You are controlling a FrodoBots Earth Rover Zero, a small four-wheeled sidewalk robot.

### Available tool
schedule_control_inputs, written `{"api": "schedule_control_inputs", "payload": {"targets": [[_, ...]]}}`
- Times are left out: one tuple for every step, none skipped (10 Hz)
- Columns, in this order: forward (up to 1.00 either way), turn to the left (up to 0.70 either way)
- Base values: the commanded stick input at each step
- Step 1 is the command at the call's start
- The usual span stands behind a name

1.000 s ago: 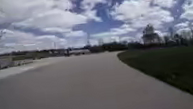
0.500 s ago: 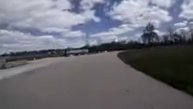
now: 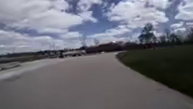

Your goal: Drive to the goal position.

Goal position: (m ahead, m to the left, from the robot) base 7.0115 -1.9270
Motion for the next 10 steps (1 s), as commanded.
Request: {"api": "schedule_control_inputs", "payload": {"targets": [[1.0,0.0],[1.0,0.0],[1.0,0.0],[1.0,0.0],[1.0,0.0],[1.0,0.0],[1.0,0.0],[1.0,0.0],[1.0,0.0],[1.0,0.0]]}}
